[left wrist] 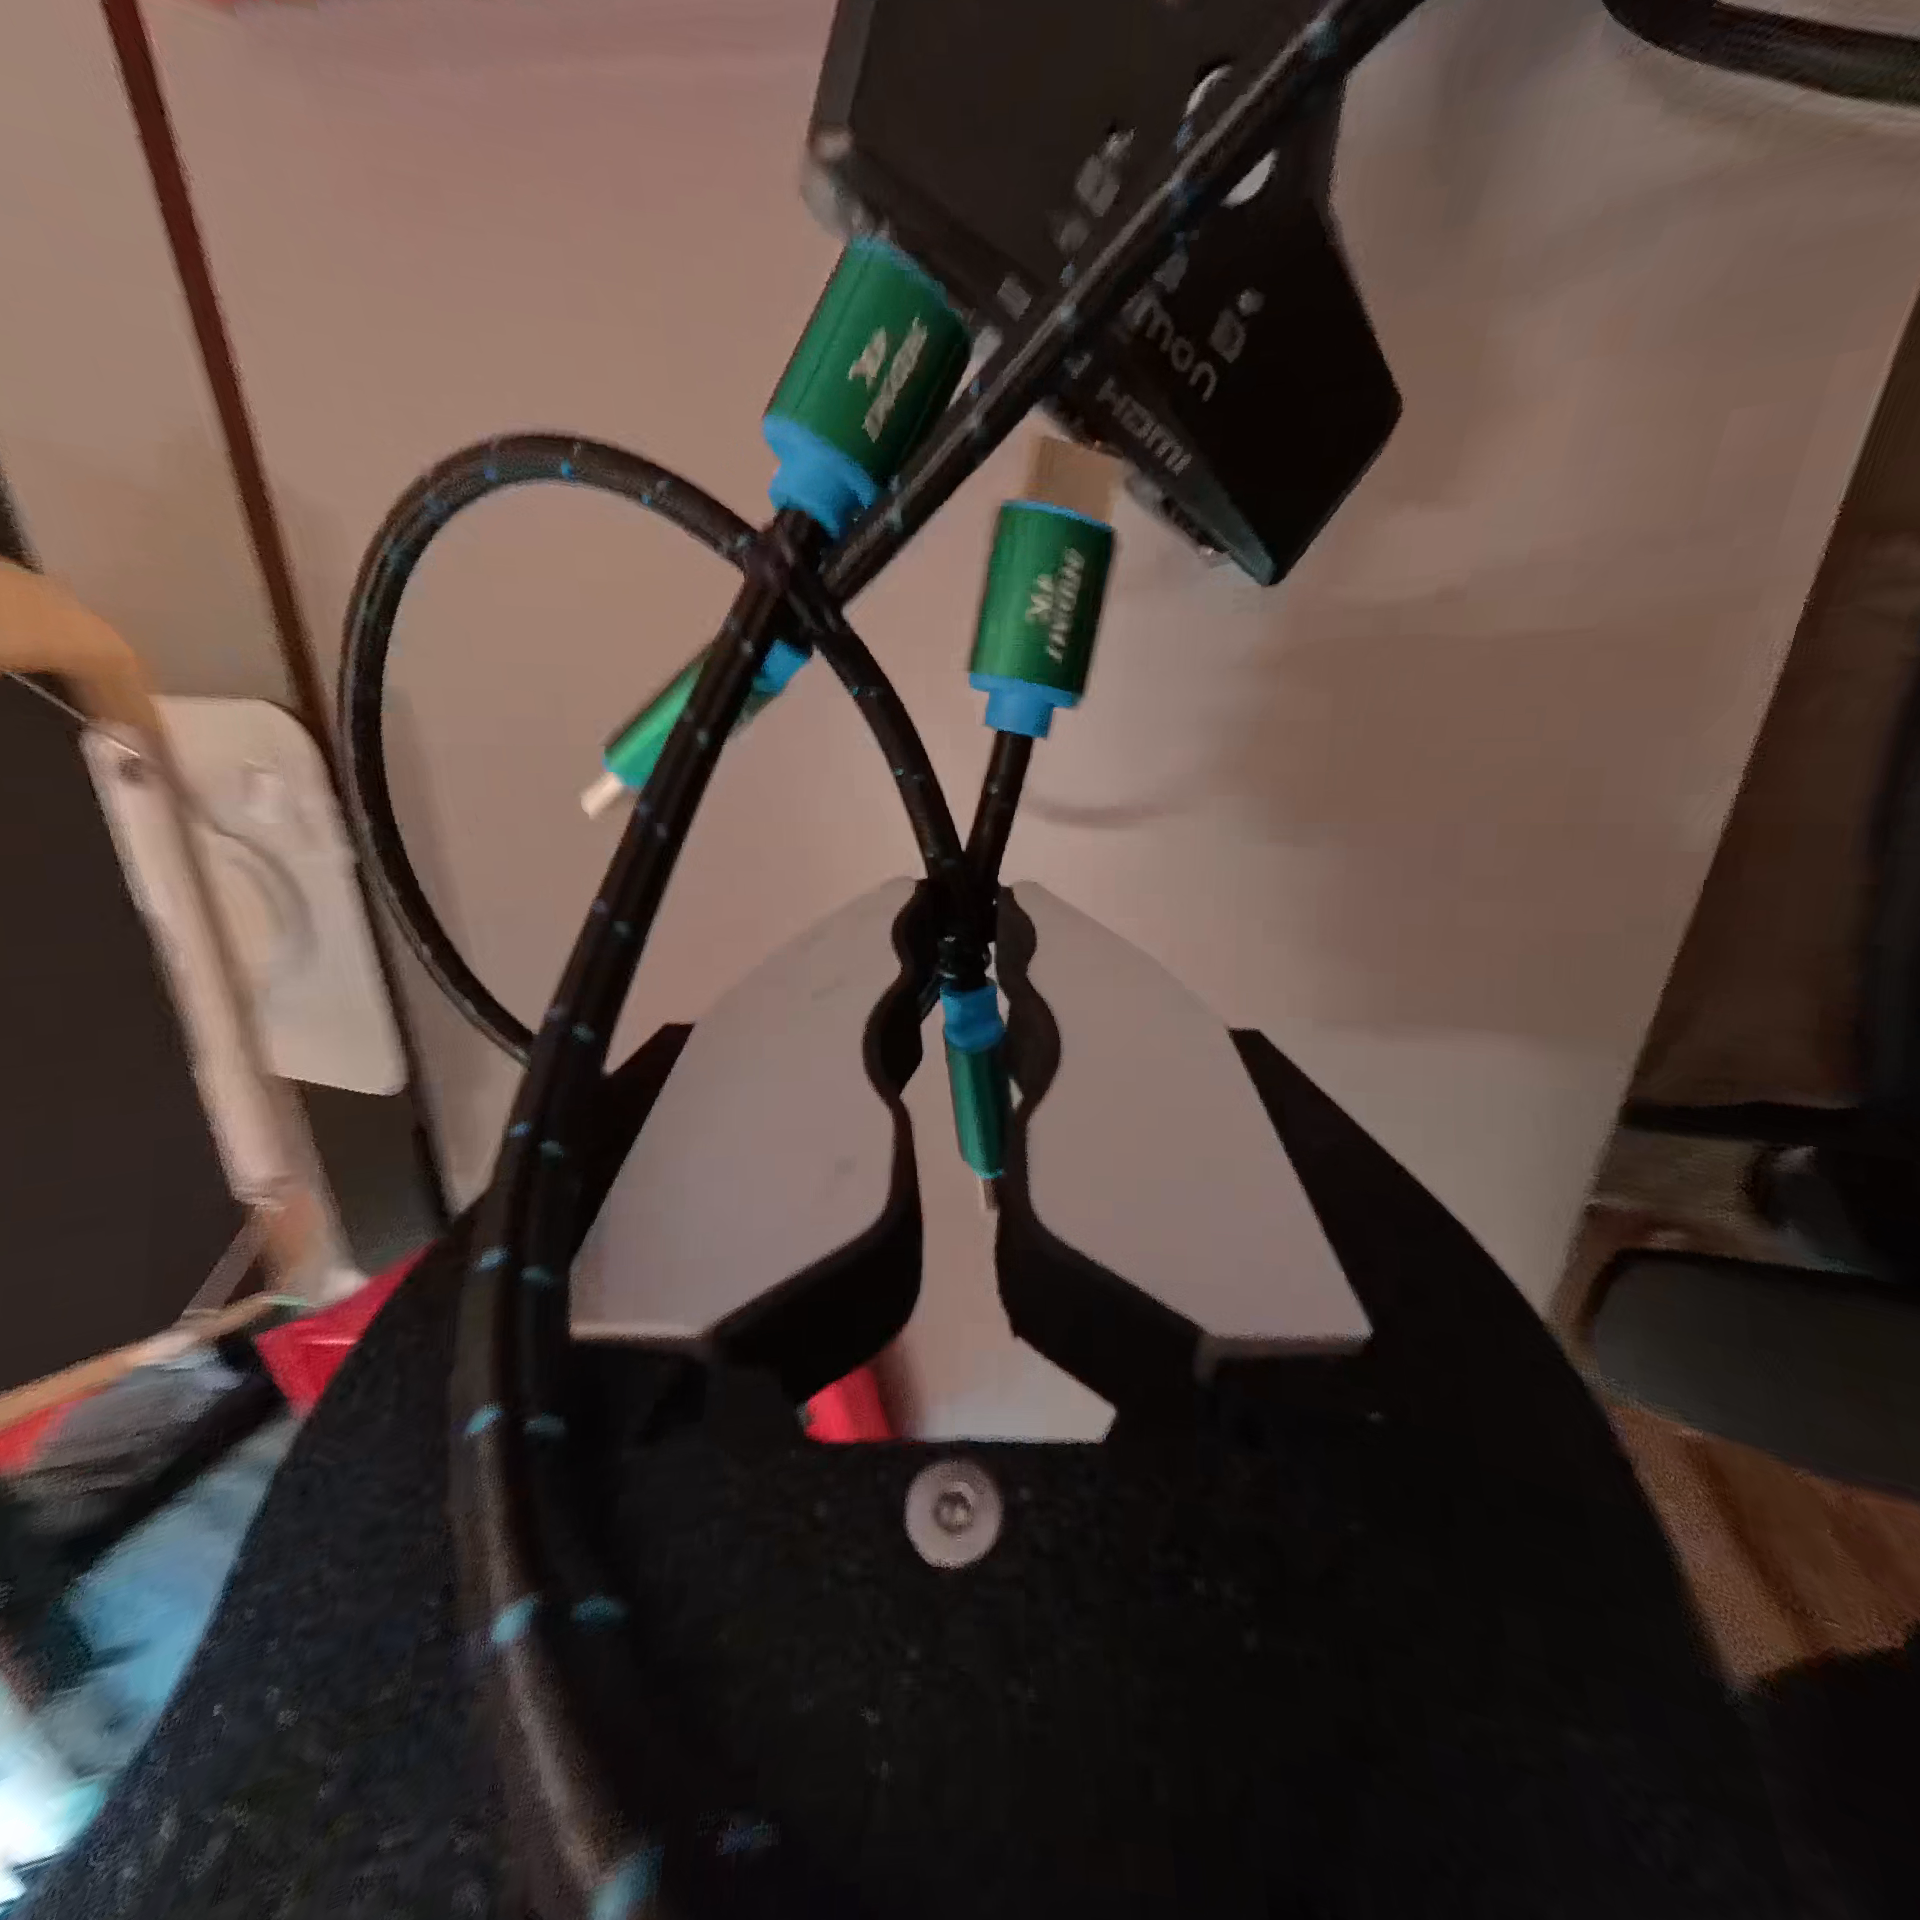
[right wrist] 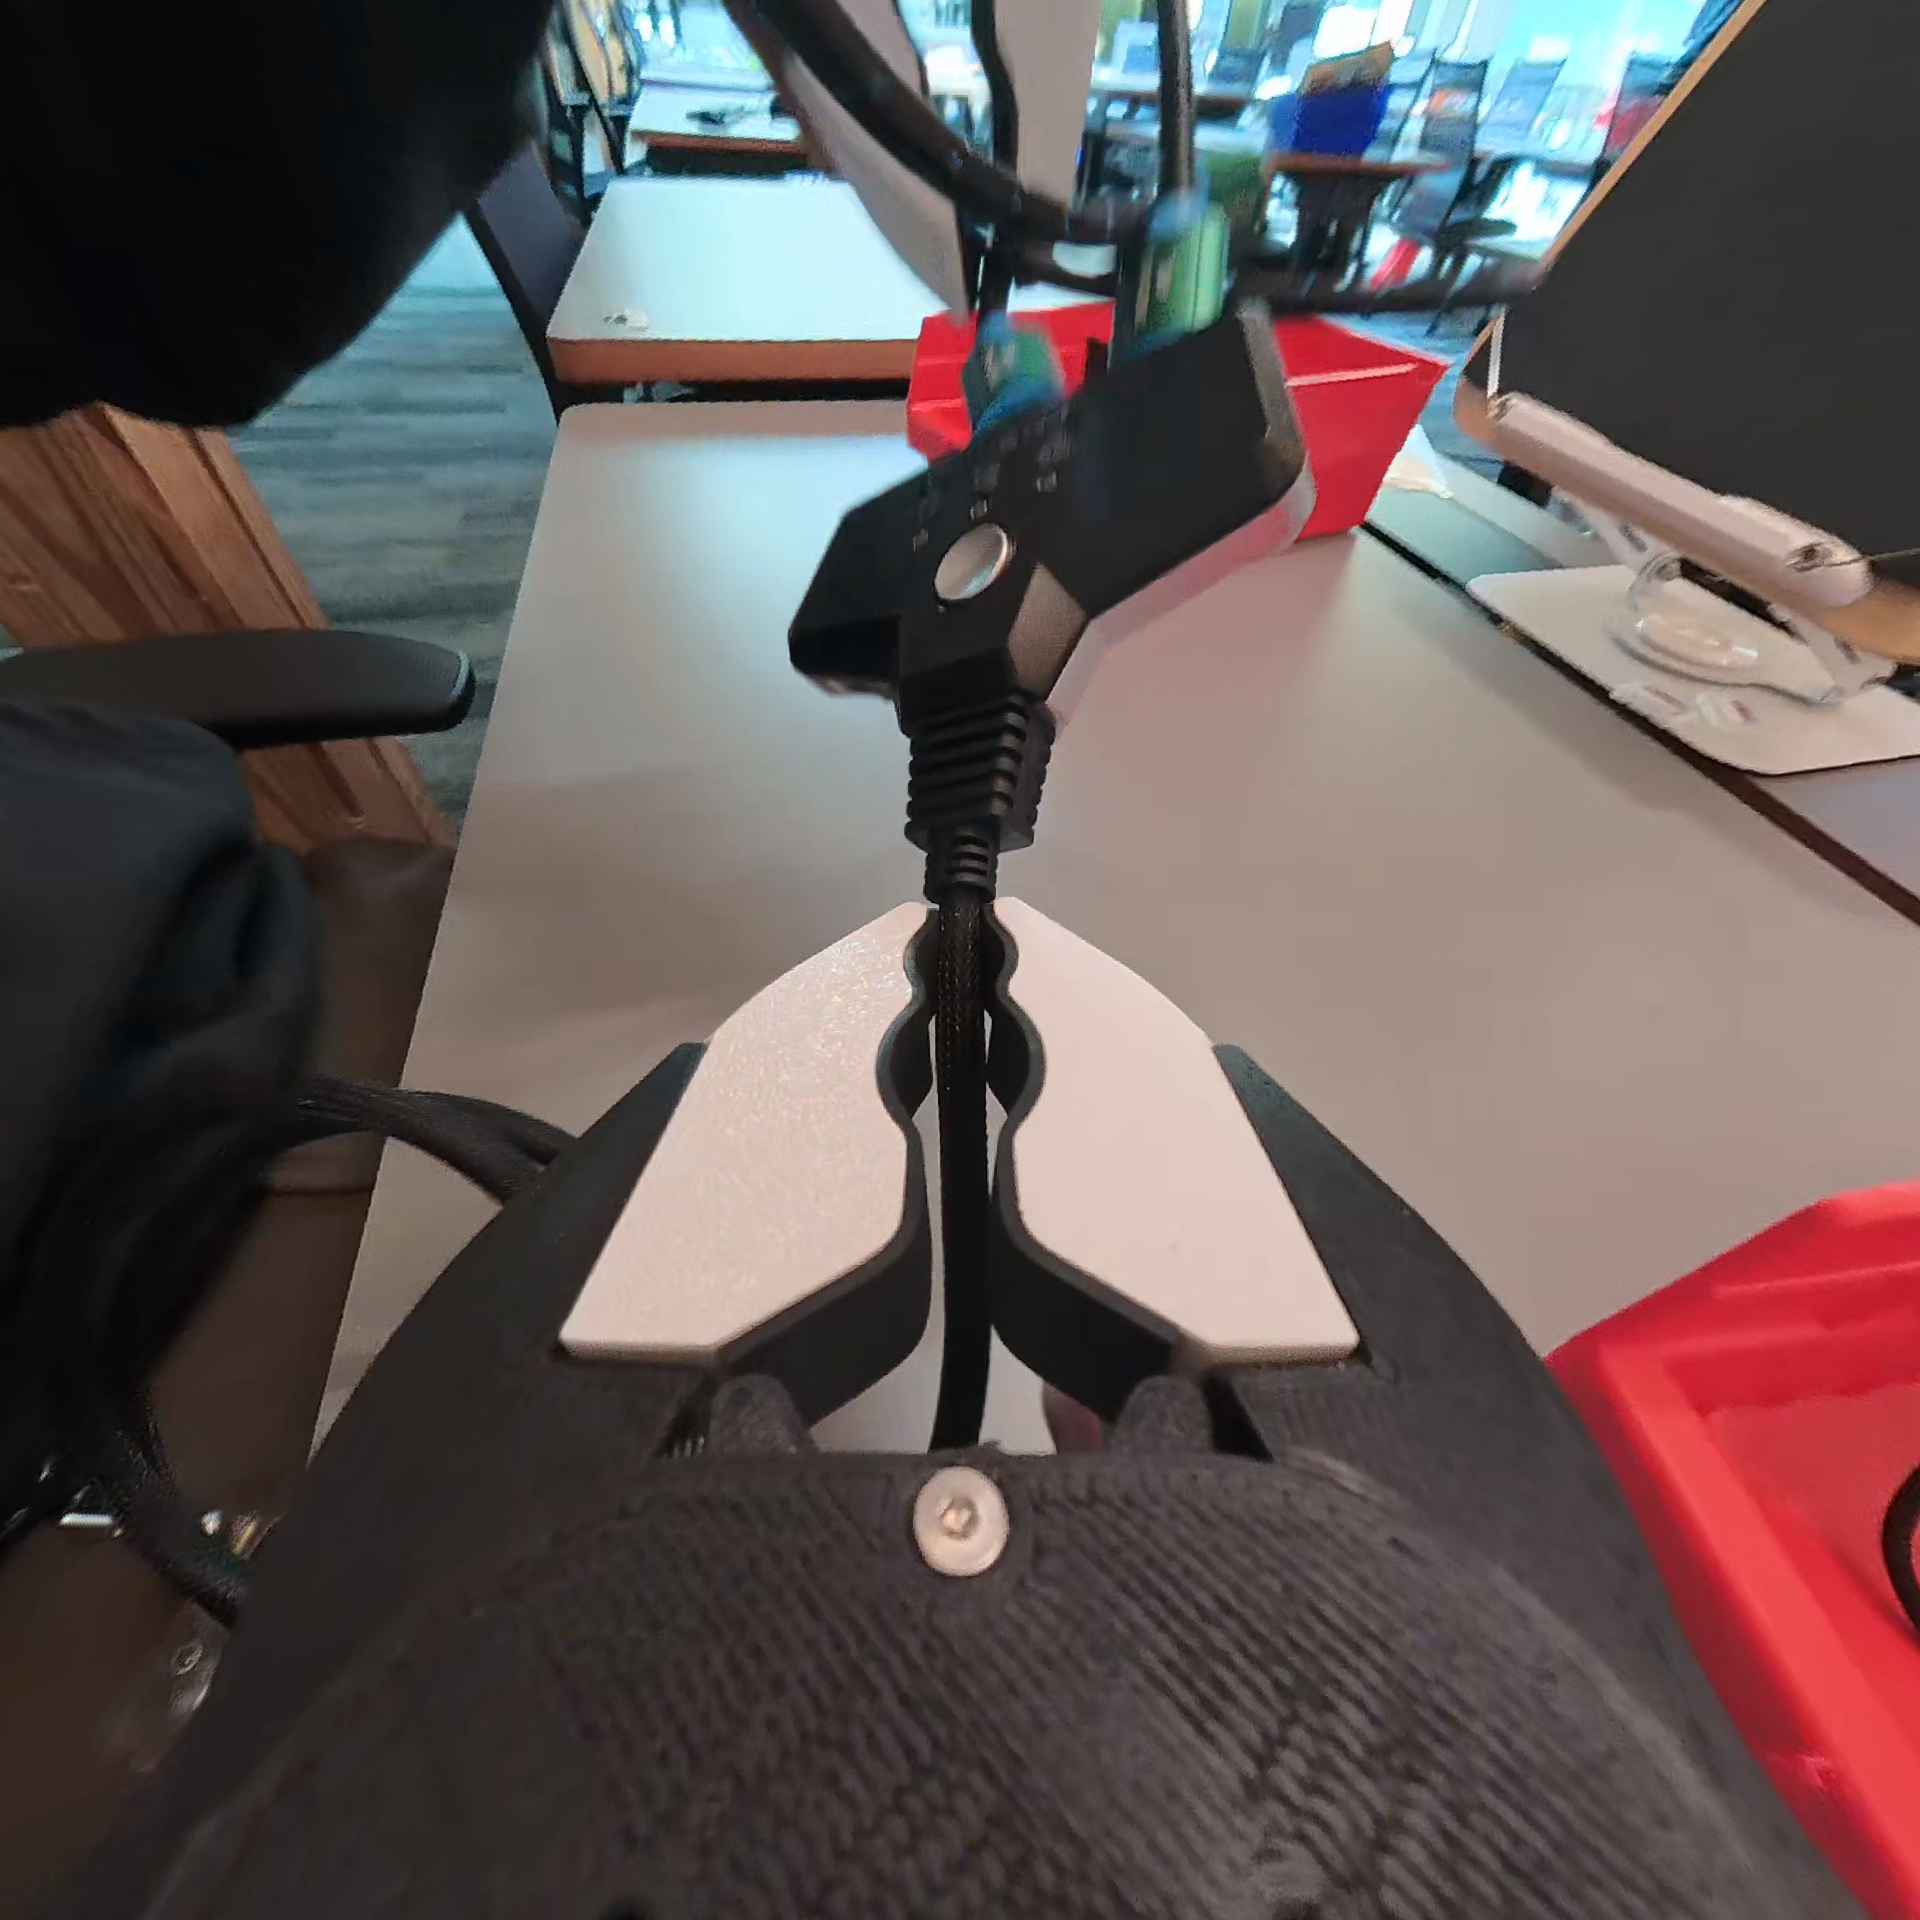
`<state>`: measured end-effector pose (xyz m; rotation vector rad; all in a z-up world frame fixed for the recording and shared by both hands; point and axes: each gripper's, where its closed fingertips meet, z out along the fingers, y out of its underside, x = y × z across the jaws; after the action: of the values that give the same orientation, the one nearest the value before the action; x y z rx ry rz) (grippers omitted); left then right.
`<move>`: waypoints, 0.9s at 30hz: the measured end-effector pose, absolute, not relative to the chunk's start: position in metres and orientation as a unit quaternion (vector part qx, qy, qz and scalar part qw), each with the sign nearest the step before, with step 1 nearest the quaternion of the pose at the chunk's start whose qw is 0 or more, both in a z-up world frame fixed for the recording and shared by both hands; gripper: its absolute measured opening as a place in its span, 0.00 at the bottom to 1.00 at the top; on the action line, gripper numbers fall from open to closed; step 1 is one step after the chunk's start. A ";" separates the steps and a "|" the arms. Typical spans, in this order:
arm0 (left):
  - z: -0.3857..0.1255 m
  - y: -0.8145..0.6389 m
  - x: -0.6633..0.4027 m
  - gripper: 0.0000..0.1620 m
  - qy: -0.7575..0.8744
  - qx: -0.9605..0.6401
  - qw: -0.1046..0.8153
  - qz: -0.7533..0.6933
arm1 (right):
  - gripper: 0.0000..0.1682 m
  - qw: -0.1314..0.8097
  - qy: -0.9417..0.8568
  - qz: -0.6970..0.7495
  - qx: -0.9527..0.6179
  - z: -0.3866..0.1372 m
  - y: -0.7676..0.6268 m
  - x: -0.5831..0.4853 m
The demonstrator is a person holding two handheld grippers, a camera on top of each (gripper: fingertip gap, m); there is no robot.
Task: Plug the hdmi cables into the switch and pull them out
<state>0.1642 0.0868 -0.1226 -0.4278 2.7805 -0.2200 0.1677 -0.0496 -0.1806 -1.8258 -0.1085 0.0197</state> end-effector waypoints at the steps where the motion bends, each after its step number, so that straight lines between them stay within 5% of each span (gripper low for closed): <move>1: -0.131 0.092 0.163 0.06 0.970 -0.181 0.136 -0.087 | 0.03 0.614 -0.043 0.006 -0.788 -0.179 -0.050 0.169; 7: -0.231 0.136 0.132 0.06 0.941 -0.315 0.002 -0.126 | 0.03 0.587 -0.036 -0.009 -0.809 -0.192 -0.059 0.178; 13: -0.284 0.154 0.138 0.07 0.898 -0.385 0.110 -0.180 | 0.03 0.586 -0.034 0.025 -0.809 -0.199 -0.041 0.178; 18: -0.276 0.191 0.142 0.45 0.804 -0.511 0.201 -0.227 | 0.03 0.615 -0.012 0.060 -0.786 -0.192 -0.027 0.183; 22: -0.224 0.183 0.123 0.40 0.682 -0.564 0.246 -0.394 | 0.03 0.678 -0.003 0.111 -0.726 -0.173 -0.021 0.191; 27: -0.144 0.101 0.113 0.32 0.546 -0.477 0.151 -0.672 | 0.03 0.707 -0.057 0.136 -0.692 -0.148 -0.014 0.177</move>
<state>0.1134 0.1008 -0.1440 -1.3696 1.5670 -1.9289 0.1766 -0.0145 -0.1478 -1.5371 -0.1268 0.3027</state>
